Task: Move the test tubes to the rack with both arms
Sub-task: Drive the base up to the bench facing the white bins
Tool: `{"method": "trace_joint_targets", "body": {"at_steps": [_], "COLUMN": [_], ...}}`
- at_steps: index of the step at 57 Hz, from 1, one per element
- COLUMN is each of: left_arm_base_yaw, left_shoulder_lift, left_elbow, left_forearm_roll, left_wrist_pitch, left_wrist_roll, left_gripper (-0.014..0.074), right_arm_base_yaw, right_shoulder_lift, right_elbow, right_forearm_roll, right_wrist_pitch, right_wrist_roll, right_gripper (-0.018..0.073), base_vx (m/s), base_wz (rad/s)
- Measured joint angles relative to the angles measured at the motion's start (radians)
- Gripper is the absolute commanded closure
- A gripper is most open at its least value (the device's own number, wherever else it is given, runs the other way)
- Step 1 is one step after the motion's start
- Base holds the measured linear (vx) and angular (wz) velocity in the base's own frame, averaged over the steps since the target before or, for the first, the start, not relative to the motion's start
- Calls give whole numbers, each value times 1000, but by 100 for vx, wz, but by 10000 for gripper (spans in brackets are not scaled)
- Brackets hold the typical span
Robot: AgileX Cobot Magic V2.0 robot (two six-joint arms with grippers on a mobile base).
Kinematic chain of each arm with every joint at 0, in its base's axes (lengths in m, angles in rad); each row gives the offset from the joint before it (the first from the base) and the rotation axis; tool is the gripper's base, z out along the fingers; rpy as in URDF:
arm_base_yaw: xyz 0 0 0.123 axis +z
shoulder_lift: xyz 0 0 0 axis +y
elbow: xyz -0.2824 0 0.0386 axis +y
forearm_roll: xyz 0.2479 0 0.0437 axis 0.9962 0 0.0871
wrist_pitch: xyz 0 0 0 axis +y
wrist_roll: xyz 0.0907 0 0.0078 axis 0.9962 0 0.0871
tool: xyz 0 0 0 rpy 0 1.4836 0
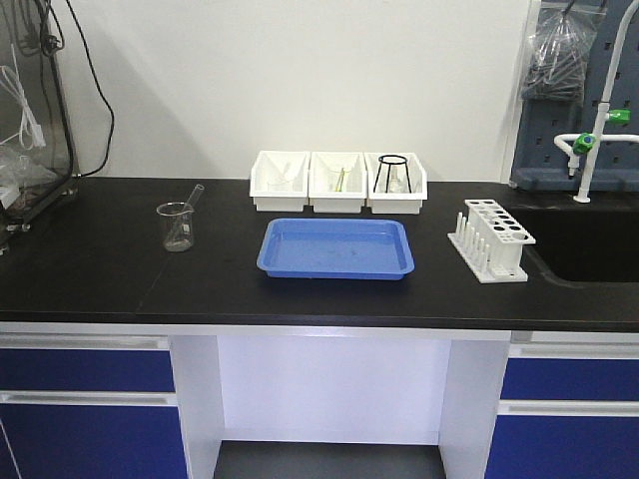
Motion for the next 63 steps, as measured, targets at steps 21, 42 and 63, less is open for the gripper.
{"method": "trace_joint_targets", "body": {"at_steps": [21, 42, 63], "left_arm_base_yaw": [0, 0, 0], "left_shoulder_lift": [0, 0, 0], "left_elbow": [0, 0, 0], "left_forearm_roll": [0, 0, 0], "left_wrist_pitch": [0, 0, 0], "left_wrist_roll": [0, 0, 0], "left_gripper": [611, 611, 611], "right_arm_base_yaw": [0, 0, 0], "right_shoulder_lift": [0, 0, 0], "right_elbow": [0, 0, 0], "right_forearm_roll": [0, 0, 0], "right_wrist_pitch": [0, 0, 0], "right_wrist_roll": [0, 0, 0], "right_gripper": [564, 564, 564], "base_vx": [0, 0, 5], "base_wz": [0, 1, 3]}}
